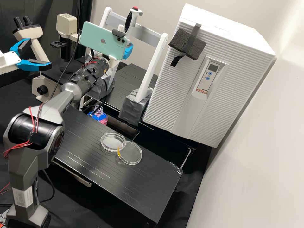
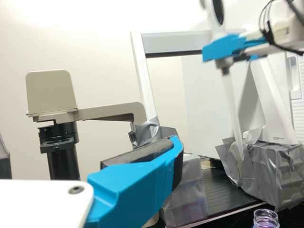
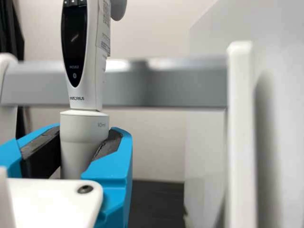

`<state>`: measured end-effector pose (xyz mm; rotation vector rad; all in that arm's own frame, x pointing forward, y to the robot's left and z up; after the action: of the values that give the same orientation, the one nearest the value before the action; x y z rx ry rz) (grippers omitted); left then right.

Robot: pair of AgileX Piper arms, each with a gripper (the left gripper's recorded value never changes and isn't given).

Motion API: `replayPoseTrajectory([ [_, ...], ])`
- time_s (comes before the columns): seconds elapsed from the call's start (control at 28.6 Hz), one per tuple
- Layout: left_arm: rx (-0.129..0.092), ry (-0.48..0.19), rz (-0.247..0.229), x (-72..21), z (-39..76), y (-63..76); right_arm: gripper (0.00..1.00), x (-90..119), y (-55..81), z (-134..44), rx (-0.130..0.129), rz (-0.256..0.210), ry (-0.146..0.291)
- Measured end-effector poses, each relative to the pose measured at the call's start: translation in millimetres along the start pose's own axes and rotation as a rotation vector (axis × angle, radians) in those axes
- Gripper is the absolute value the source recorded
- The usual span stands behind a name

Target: Use the pipette

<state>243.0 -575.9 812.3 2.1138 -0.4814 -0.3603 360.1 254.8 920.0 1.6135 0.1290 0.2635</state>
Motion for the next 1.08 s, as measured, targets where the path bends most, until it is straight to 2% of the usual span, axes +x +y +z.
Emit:
replayPoseTrajectory([
  [0.1,-0.001,-0.002,-0.003,0.5,0.4,-1.3,0.0,-11.8,7.3,-0.5,0.009,0.068,0.024],
  [0.21,-0.003,-0.004,-0.016,1.8,0.7,-5.6,0.0,-25.4,7.4,3.1,0.017,0.11,0.037],
  [0.24,-0.005,-0.011,-0.028,3.4,2.5,-9.3,0.0,-33.3,5.7,4.0,0.03,0.123,0.042],
  [0.28,-0.008,-0.017,-0.033,5.2,4.0,-11.5,0.0,-37.7,4.8,5.0,0.033,0.134,0.048],
  [0.45,-0.019,-0.046,-0.095,11.1,11.8,-30.3,0.0,-61.7,-6.1,10.1,0.043,0.158,0.064],
  [0.52,-0.032,-0.065,-0.125,13.9,17.2,-39.6,0.0,-73.5,-16.1,13.7,0.049,0.168,0.069],
  [0.66,-0.064,-0.092,-0.173,17.5,24.6,-54.3,0.0,-87.6,-27.7,16.0,0.059,0.196,0.084],
  [0.73,-0.067,-0.111,-0.202,17.8,28.8,-62.3,0.0,-92.2,-35.0,17.4,0.062,0.193,0.087],
  [0.87,-0.075,-0.127,-0.239,17.9,33.6,-71.8,0.0,-96.0,-44.4,18.1,0.059,0.184,0.095],
  [1.05,-0.075,-0.136,-0.267,15.8,36.0,-79.6,0.0,-95.2,-61.6,27.2,0.014,0.187,0.084],
  [1.08,-0.074,-0.137,-0.273,14.7,35.9,-81.0,0.0,-94.1,-66.2,30.4,-0.001,0.182,0.076],
])
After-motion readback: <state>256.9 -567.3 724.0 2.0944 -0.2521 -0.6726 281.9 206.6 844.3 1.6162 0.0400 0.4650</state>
